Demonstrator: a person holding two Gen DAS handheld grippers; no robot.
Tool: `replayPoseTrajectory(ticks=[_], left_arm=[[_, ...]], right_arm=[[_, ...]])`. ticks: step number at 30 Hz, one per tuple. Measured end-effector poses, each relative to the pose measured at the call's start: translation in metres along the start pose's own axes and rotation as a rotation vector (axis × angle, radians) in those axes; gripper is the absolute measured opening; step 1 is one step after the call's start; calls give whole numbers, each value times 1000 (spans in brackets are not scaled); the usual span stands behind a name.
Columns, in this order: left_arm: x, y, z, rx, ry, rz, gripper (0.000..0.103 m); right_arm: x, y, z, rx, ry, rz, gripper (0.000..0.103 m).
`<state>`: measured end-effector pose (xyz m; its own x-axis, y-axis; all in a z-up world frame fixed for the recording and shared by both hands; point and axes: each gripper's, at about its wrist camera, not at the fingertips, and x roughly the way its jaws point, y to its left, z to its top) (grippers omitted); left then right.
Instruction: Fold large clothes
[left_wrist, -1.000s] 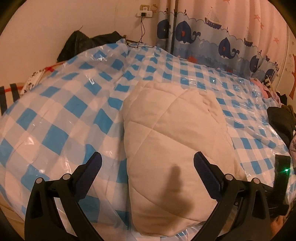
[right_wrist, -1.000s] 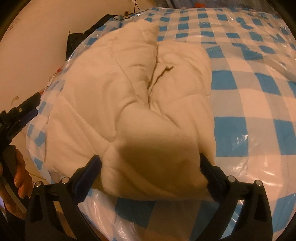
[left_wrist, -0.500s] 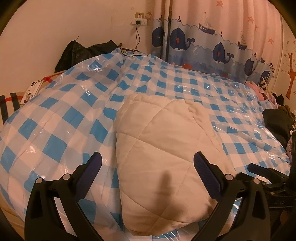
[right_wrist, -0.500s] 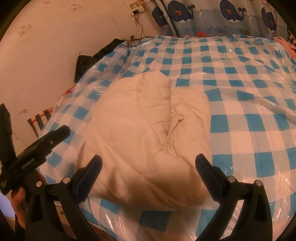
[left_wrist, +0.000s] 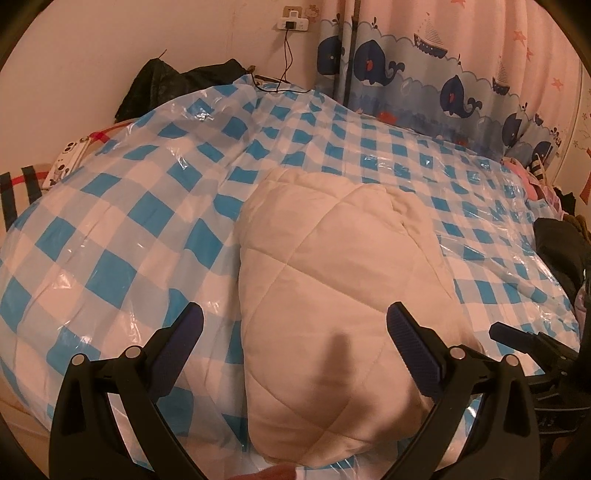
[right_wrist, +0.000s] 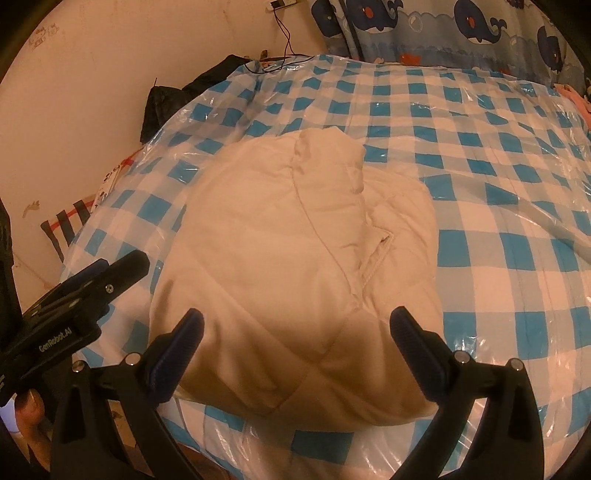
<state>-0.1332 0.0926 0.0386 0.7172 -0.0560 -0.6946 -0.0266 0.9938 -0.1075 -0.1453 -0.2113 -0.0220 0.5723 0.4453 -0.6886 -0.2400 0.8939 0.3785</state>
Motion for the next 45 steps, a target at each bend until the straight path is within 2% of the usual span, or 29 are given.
replayPoseTrajectory(ticks=[7, 30, 45], left_arm=[[6, 6, 2, -54, 26, -25, 95], [11, 4, 2, -30, 57, -13, 95], [15, 3, 2, -9, 78, -4, 95]], right_arm=[[-3, 4, 0, -5, 2, 8, 97], [-3, 4, -3, 7, 6, 13, 97], [1, 0, 4, -5, 30, -17, 97]])
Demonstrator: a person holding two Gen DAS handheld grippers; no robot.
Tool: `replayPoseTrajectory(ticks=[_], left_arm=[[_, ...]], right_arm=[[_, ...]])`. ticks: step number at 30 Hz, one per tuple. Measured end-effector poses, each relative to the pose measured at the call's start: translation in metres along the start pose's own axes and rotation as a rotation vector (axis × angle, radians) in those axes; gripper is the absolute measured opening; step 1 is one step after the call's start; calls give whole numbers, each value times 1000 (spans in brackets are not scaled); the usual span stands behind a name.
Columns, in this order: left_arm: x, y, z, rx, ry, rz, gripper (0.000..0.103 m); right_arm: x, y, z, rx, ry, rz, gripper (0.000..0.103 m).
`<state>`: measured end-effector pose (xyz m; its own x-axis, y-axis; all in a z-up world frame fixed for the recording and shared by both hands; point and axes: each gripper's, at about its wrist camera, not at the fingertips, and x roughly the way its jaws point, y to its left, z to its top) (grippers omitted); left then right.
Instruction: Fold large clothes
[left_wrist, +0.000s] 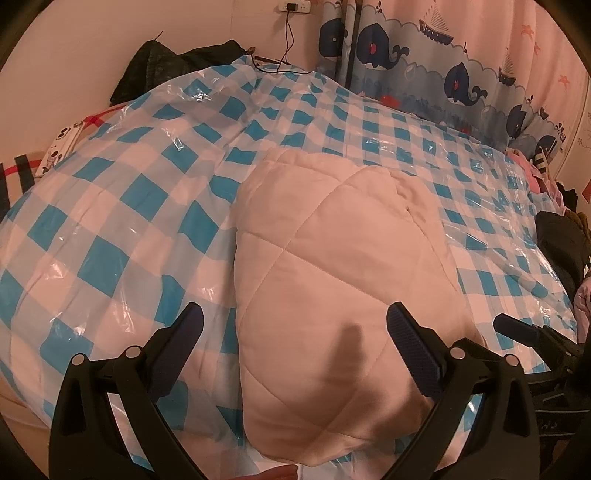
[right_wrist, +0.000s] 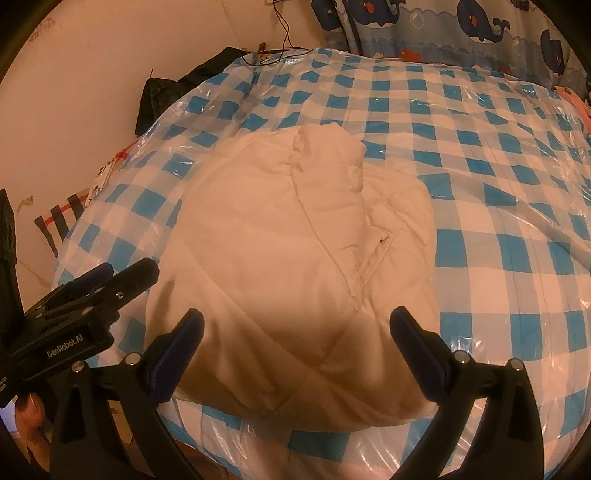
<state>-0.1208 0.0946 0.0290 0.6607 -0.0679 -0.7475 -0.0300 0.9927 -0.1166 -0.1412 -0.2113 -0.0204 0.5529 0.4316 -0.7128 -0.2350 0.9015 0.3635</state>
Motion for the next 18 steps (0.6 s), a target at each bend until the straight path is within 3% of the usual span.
replayPoseTrajectory(ticks=[18], left_arm=[[0, 0, 0, 1, 2, 0, 95]], right_arm=[[4, 0, 1, -10, 8, -1, 97]])
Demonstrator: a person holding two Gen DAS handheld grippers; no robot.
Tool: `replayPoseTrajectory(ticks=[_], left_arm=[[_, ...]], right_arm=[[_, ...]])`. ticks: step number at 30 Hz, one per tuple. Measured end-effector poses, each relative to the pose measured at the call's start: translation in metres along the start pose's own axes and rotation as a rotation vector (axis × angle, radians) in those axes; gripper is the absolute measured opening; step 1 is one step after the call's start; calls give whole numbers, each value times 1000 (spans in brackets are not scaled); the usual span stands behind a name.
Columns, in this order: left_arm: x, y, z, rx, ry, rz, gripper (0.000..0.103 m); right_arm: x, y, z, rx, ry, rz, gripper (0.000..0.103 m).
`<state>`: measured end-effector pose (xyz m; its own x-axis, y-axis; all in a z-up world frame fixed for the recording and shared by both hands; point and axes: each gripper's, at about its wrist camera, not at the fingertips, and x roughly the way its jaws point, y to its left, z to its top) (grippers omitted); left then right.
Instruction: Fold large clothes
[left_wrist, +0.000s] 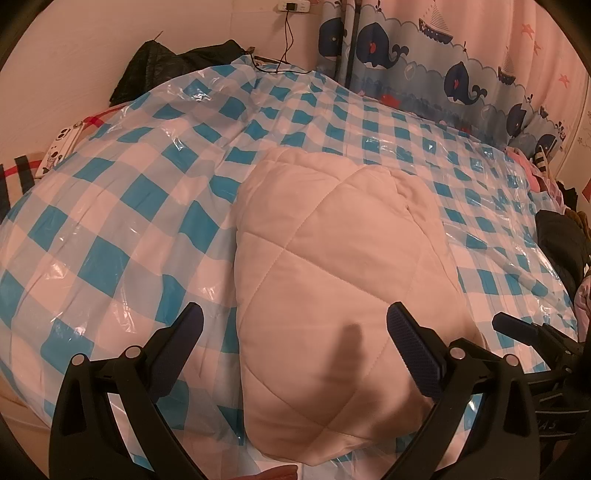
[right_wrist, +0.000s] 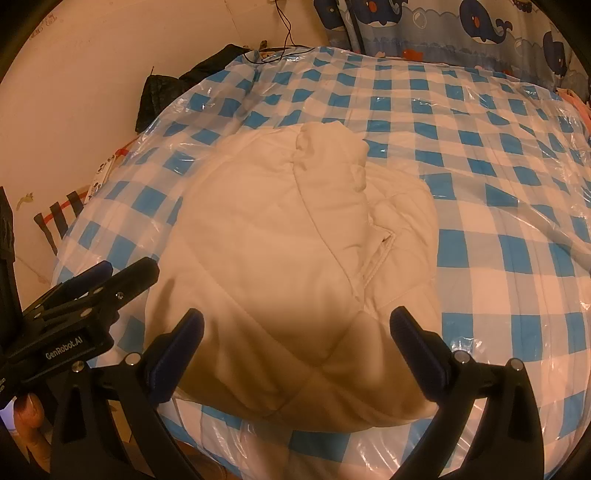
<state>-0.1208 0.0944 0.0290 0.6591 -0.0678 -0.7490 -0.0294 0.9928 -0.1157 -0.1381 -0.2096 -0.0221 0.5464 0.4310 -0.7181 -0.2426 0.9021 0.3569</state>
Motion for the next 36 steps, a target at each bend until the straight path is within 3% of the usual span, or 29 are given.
replayPoseTrajectory(ticks=[36], left_arm=[[1, -2, -2, -3, 8, -12, 95]], right_arm=[[4, -6, -7, 1, 13, -2, 97]])
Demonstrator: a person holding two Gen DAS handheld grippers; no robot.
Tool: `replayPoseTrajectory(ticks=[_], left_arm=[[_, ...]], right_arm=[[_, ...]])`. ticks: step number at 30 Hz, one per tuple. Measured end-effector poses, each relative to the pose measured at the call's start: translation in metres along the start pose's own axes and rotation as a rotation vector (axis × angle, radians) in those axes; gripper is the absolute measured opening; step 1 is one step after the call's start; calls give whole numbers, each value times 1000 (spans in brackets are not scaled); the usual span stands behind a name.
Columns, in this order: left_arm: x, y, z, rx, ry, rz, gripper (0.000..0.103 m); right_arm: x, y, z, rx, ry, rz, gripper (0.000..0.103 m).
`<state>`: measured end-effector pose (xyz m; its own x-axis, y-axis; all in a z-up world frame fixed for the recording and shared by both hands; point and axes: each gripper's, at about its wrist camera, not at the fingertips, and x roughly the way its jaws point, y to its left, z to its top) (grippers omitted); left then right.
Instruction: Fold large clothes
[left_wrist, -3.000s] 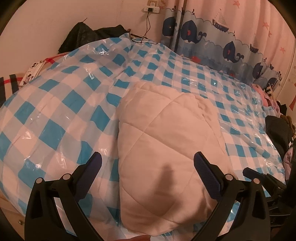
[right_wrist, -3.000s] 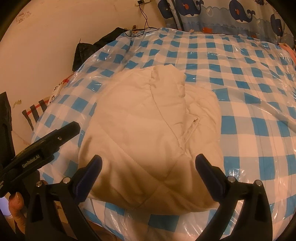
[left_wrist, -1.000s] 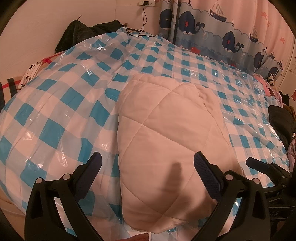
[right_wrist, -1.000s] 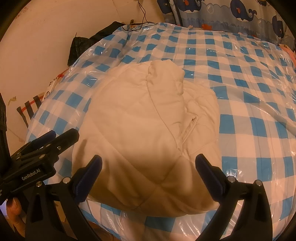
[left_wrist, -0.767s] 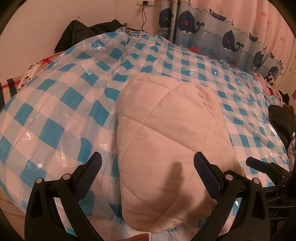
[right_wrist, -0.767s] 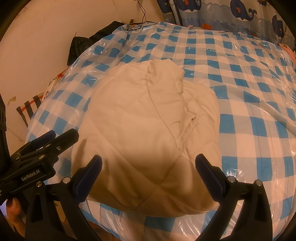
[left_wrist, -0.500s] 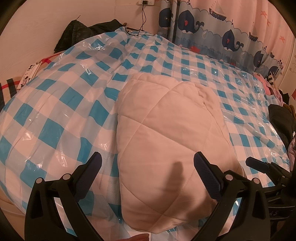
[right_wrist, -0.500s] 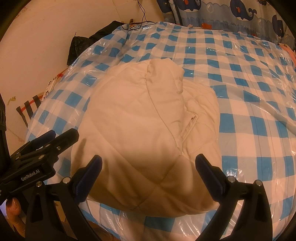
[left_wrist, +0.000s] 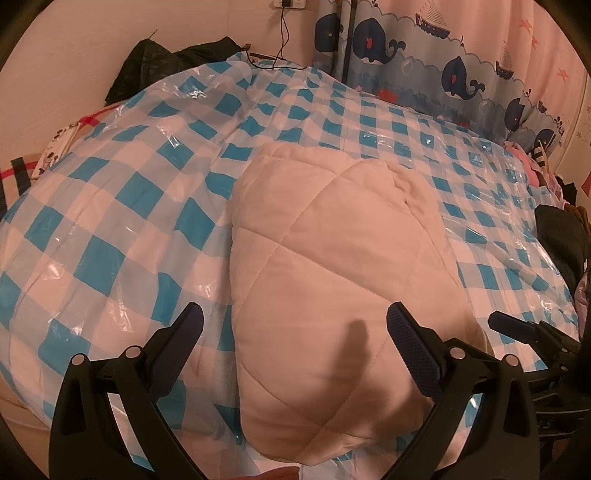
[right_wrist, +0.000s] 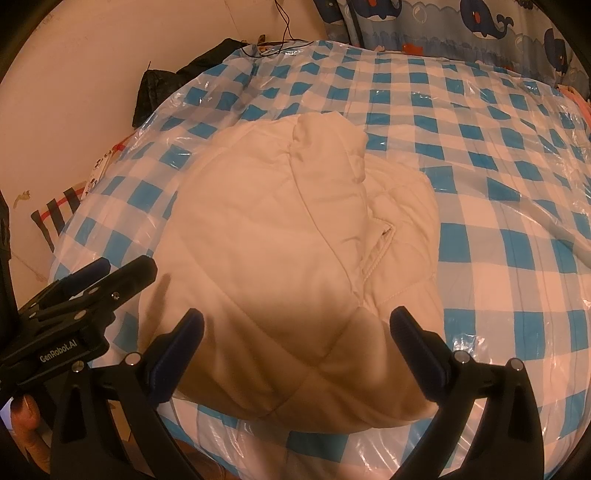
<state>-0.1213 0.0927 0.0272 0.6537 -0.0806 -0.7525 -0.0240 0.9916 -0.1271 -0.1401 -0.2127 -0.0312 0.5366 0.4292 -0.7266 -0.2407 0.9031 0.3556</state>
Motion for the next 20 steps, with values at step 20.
replayPoseTrajectory(ticks=[20], left_arm=[[-3, 2, 0, 16, -13, 52, 95]], right_arm=[[-4, -2, 0, -5, 3, -3, 97]])
